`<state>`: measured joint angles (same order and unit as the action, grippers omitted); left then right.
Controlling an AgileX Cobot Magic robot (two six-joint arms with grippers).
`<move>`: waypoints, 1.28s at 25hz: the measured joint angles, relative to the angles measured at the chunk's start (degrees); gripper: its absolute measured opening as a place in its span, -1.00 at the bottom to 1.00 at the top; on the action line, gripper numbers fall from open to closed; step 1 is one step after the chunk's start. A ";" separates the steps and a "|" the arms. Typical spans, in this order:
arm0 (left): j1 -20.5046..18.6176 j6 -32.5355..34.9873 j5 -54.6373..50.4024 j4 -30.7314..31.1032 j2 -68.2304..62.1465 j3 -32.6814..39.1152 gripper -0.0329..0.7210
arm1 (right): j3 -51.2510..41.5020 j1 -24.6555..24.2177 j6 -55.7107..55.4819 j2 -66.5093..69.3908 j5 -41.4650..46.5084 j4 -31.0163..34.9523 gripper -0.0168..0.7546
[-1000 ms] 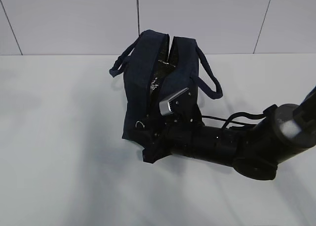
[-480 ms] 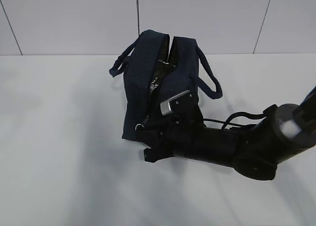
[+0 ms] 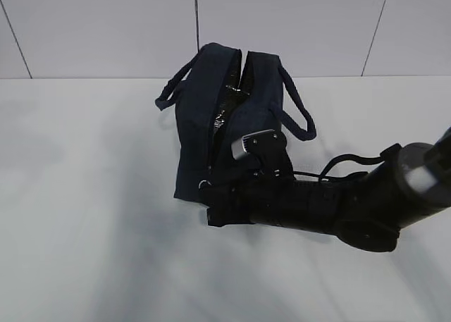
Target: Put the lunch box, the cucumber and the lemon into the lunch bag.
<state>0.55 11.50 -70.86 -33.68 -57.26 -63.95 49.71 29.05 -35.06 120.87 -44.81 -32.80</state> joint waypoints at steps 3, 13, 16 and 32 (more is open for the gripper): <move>0.00 1.44 -0.13 0.00 -2.34 0.00 -0.36 | 0.00 0.00 -0.36 -2.20 2.86 -0.56 -0.96; 0.00 7.68 -0.13 0.00 -12.21 0.00 -0.36 | -0.11 0.00 -5.94 -8.01 11.12 -7.27 -0.96; 0.00 9.87 -0.02 0.00 -14.39 0.00 -0.36 | -0.11 0.00 -6.64 -10.43 13.69 -8.27 -0.96; 2.06 20.99 6.91 -0.27 -21.13 0.00 -0.34 | -0.20 0.00 -7.37 -20.70 23.52 -9.50 -0.96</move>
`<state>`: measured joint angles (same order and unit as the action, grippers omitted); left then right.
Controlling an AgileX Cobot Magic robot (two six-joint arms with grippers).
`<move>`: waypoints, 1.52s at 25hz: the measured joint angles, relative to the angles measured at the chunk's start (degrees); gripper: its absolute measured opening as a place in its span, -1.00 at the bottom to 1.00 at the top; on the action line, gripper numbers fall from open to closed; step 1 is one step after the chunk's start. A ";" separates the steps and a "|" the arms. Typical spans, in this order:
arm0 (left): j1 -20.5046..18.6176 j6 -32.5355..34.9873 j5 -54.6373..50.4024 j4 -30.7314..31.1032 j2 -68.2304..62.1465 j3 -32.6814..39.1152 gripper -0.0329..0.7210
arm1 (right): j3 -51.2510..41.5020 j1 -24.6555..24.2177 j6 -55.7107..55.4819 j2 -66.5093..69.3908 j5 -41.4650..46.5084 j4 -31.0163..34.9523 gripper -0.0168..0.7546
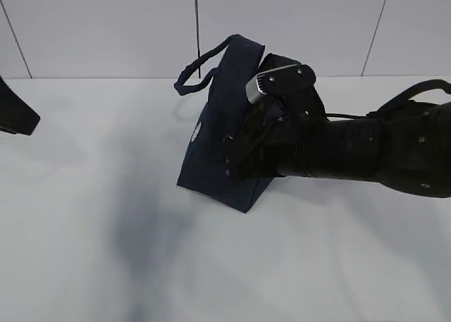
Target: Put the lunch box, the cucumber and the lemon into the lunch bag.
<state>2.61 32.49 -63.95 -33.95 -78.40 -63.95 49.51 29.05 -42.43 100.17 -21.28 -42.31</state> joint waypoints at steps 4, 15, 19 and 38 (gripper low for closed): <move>4.57 2.29 5.23 1.04 -3.12 0.00 -0.31 | 1.63 0.00 0.00 0.00 2.11 -0.32 -0.96; 15.89 11.88 23.63 1.85 -15.31 0.00 -0.26 | 4.22 0.00 -0.12 0.00 5.18 -1.73 -0.96; 18.85 16.28 29.47 1.85 -18.32 0.00 -0.21 | 4.22 0.00 -0.12 0.00 5.55 -1.86 -0.96; 26.49 36.19 46.79 1.39 -22.33 0.00 -0.18 | 4.22 0.03 -0.12 0.00 7.44 -2.09 -0.96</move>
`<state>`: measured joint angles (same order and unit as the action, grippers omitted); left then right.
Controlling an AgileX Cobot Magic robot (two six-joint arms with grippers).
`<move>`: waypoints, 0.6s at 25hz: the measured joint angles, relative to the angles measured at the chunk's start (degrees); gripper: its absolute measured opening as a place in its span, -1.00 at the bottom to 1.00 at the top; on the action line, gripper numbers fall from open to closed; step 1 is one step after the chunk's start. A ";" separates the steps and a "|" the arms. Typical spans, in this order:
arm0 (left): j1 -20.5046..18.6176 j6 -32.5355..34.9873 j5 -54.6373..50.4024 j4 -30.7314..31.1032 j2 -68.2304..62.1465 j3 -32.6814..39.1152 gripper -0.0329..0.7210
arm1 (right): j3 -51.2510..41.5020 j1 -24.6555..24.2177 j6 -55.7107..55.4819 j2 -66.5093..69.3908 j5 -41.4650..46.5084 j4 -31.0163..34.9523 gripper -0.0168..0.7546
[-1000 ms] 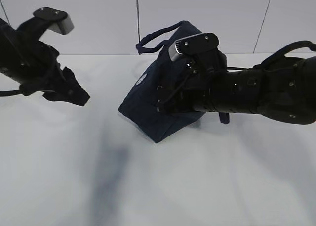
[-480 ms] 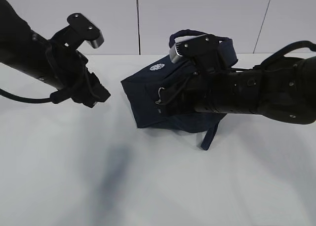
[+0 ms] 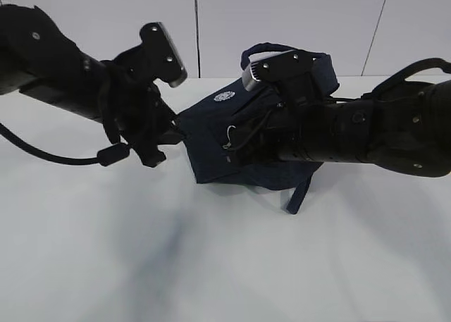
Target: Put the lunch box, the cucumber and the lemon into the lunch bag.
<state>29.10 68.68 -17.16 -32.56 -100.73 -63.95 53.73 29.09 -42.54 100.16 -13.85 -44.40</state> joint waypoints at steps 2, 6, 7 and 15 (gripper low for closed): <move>1.53 1.03 2.91 0.00 -1.18 0.00 -0.18 | 0.00 0.00 0.00 0.00 0.00 0.00 -0.96; 3.47 1.63 7.53 0.24 -2.83 0.00 -0.18 | 0.00 0.00 0.00 0.00 0.13 0.00 -0.96; 3.79 1.63 8.12 0.51 -3.05 0.00 -0.18 | 0.00 0.00 0.00 0.00 0.13 0.00 -0.96; 4.87 1.81 11.69 1.64 -4.81 0.00 -0.18 | 0.00 0.00 -0.10 0.00 0.26 0.00 -0.96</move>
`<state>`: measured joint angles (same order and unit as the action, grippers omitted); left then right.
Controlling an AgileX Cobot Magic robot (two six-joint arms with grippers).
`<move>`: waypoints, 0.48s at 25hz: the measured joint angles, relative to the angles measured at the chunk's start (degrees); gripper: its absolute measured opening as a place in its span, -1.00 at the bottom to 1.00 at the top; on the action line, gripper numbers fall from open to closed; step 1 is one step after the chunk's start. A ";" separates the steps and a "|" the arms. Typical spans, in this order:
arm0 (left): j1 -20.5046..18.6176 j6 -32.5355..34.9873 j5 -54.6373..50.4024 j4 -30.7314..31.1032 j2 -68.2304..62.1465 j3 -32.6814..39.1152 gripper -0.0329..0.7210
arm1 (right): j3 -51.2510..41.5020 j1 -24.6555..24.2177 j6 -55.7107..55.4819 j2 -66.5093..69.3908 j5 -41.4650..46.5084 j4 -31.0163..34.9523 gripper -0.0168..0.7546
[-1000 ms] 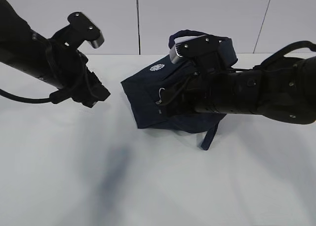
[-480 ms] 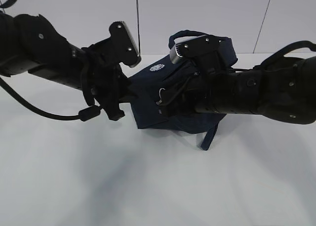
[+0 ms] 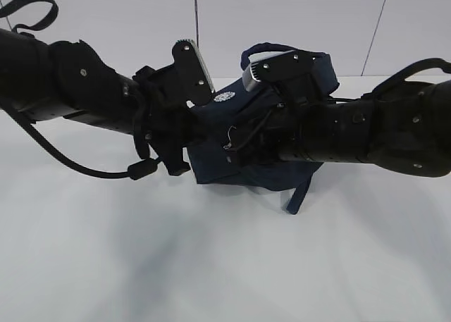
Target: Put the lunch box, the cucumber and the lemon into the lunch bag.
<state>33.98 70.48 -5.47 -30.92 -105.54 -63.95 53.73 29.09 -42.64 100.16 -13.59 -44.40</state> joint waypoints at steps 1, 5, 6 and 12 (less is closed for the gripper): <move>0.55 0.00 0.77 0.30 -0.29 0.00 -0.18 | 0.00 0.00 0.00 0.00 0.13 0.00 -0.96; 2.67 0.00 4.10 2.02 -1.51 -0.05 -0.18 | 0.00 0.00 0.00 0.00 0.61 0.00 -0.96; 3.06 0.00 4.48 2.01 -1.99 -0.36 -0.19 | 0.00 0.00 0.00 0.00 0.74 0.00 -0.96; 3.70 0.09 6.05 -0.89 -3.19 -0.91 -0.76 | 0.00 0.00 0.00 0.00 1.25 0.00 -0.96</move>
<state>37.68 70.58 0.57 -31.80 -108.73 -64.87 53.73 29.09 -42.64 100.16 -12.34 -44.40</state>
